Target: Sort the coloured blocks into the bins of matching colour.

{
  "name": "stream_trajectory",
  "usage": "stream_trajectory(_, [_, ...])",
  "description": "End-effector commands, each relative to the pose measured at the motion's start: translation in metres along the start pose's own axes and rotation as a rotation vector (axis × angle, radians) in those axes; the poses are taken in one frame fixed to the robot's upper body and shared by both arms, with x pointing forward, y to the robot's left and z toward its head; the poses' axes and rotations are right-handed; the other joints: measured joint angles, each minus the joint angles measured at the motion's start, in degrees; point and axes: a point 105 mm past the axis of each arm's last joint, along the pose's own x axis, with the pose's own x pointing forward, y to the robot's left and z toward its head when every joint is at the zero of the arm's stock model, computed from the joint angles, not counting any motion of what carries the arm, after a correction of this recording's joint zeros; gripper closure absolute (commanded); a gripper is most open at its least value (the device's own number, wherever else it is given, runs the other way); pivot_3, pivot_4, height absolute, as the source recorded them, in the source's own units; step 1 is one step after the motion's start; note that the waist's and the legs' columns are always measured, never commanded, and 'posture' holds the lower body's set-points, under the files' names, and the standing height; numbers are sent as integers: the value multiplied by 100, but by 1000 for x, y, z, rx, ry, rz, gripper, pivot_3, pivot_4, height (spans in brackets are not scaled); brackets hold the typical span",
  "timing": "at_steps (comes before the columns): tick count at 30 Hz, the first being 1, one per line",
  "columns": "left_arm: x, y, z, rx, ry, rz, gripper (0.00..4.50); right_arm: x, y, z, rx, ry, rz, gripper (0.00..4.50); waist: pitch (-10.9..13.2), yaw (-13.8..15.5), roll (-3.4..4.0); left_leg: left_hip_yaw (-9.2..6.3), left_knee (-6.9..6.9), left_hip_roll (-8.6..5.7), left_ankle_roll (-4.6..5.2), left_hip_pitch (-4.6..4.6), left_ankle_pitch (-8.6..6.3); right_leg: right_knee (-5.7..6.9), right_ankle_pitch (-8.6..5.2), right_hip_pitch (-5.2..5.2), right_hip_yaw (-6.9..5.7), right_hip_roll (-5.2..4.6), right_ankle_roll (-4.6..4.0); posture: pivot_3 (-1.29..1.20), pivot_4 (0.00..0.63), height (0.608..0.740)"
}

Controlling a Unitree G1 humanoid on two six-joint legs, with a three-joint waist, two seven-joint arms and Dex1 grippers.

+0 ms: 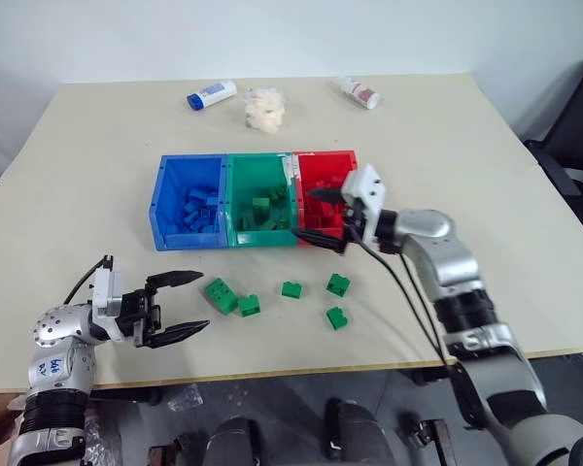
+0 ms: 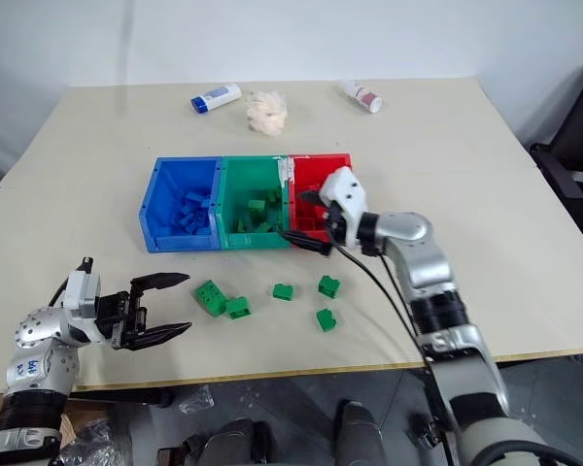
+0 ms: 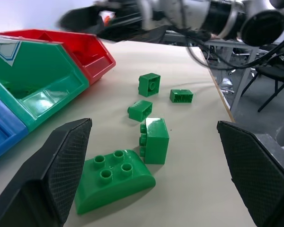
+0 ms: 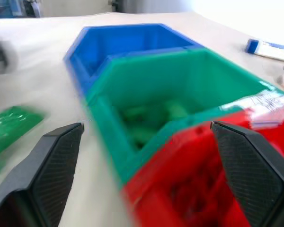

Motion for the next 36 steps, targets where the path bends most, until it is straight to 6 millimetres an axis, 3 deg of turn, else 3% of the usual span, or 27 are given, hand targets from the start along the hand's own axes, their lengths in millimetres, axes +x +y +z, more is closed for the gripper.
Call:
stream_trajectory(1, [-4, -1, 1, 11, 2, -8, 0, -41, 24, 13, -11, 30, 97, 17, 0, 32, 0, -1, 0, 0, 0, 0, -1, 0, 0, 0, 0, 0, 0, 0, 150, 740])
stream_trajectory(8, [-12, 0, 0, 7, 15, -6, 0, -127, 41, -43, 117, 389, -21, 17, 0, 116, -2, 3, 2, 2, 0, 7, -3, -4, 0, 3, 1, 0, -1, 0, 150, 740])
stream_trajectory(10, [-13, 0, 0, 7, 19, -5, 0, -135, 44, -47, 136, 408, -38, 17, 0, 129, -2, 4, 2, 1, 0, 7, -3, -7, 0, 5, 2, -1, 0, 0, 150, 740])
stream_trajectory(14, [-12, 1, -1, 9, 19, -6, 0, -122, 42, -47, 134, 400, -42, 17, 0, 109, -2, 7, 4, 2, -1, 11, -2, -5, 0, 4, 4, 0, -1, 0, 150, 740])
stream_trajectory(21, [-6, 2, 0, 26, 7, -12, 0, -54, 40, -55, 122, 350, -18, 17, -1, 127, -3, 4, 6, 3, -2, 9, -1, 0, 0, 2, 1, 0, -2, 0, 150, 740])
stream_trajectory(26, [-6, -1, 2, 36, 2, 1, 0, -19, 38, -64, 111, 351, -11, 17, -1, 139, -3, 4, 6, 0, 2, 2, -4, -5, 1, 3, -2, -1, 0, 0, 150, 740])
stream_trajectory(30, [-9, -5, 3, 40, 4, 13, 0, -13, 35, -70, 95, 378, -20, 951, -1, 139, -2, 3, 7, 1, 2, 2, -3, -2, 1, 2, -3, -1, 0, 0, 150, 740])
stream_trajectory(36, [-14, -10, 4, 39, 11, 39, 0, -17, 37, -62, 85, 350, -18, 3064, -1, 128, -3, 4, 7, 2, 2, 4, -4, -1, 1, 2, -2, -1, 0, 0, 150, 740])
